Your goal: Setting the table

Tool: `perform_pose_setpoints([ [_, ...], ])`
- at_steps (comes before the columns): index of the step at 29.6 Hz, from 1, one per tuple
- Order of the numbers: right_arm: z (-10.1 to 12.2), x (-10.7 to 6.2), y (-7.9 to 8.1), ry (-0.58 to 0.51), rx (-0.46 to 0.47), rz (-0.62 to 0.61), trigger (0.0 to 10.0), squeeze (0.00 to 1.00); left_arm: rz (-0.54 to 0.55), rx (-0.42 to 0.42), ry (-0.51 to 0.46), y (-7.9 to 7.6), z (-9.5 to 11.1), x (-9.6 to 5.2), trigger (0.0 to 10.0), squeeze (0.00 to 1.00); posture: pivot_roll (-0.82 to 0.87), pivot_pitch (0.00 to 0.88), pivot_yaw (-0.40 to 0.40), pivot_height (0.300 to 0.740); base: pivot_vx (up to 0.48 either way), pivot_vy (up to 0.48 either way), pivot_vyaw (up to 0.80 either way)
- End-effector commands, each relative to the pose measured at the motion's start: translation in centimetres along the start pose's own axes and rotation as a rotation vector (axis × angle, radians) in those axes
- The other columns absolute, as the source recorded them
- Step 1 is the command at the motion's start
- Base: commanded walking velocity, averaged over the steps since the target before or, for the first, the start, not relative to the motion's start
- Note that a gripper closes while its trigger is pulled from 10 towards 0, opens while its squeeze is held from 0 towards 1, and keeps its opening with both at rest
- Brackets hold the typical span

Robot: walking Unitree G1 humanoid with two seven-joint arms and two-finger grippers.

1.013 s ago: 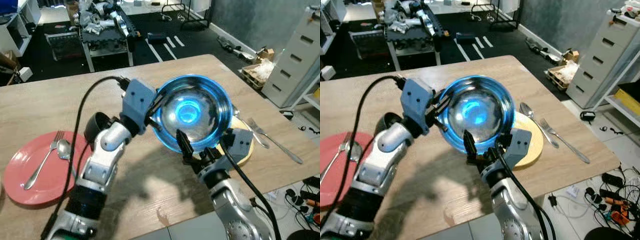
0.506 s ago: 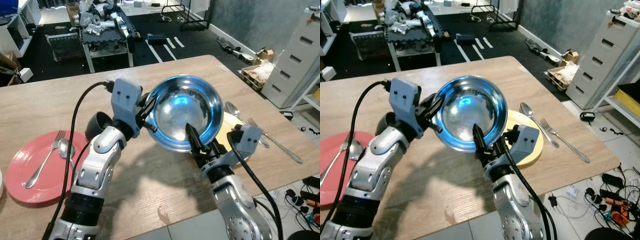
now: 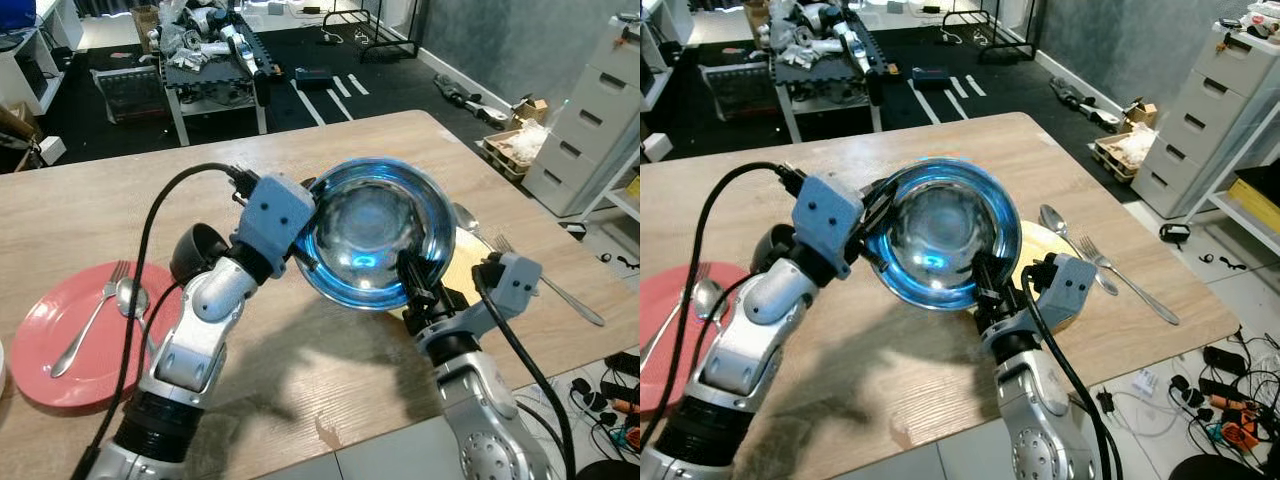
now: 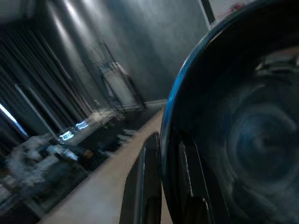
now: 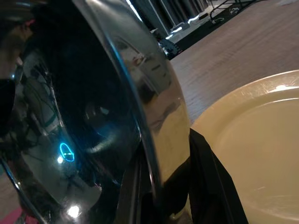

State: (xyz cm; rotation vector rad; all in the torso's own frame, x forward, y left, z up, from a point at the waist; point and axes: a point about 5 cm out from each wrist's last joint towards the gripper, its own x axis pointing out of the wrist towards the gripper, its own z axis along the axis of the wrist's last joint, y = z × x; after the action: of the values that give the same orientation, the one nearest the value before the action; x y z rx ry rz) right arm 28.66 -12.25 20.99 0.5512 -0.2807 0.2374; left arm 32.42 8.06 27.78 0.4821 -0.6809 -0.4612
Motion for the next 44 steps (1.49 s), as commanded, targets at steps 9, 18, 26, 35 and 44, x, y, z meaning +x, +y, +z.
perform_pose_setpoints([
  [9, -0.6, -0.1, 1.5, 0.001, 0.055, 0.065, 0.0, 0.0, -0.025, 0.144, -0.096, -1.8, 0.6, 0.3, 10.0, 0.0, 0.02, 0.133, 0.105, 0.74, 0.0, 0.0, 0.0],
  [18, -0.2, -0.1, 1.6, -0.031, 0.052, 0.06, 0.0, 0.0, 0.037, 0.01, -0.025, -1.3, -0.7, 0.5, 10.0, 1.0, 0.02, 0.14, 0.105, 0.74, 0.0, 0.0, 0.0],
  [26, -0.1, 0.1, 1.4, -0.027, 0.017, 0.052, 10.0, 0.0, 0.086, -0.128, 0.009, -0.4, -0.7, 0.4, 10.0, 0.0, 0.02, 0.142, 0.108, 0.74, 0.0, 0.0, 0.0],
  [35, 0.0, 0.1, 0.3, -0.034, -0.048, -0.034, 10.0, 0.0, 0.034, -0.243, 0.071, -0.1, -0.4, -1.0, 10.0, 0.0, 0.03, 0.149, 0.111, 0.74, 0.0, 0.0, 0.0],
  [44, 1.2, 0.5, 0.1, -0.092, -0.124, -0.036, 10.0, 0.0, 0.103, -0.508, 0.229, 1.0, -1.6, -1.9, 10.0, 0.0, 0.04, 0.152, 0.11, 0.74, 0.0, 0.0, 0.0],
])
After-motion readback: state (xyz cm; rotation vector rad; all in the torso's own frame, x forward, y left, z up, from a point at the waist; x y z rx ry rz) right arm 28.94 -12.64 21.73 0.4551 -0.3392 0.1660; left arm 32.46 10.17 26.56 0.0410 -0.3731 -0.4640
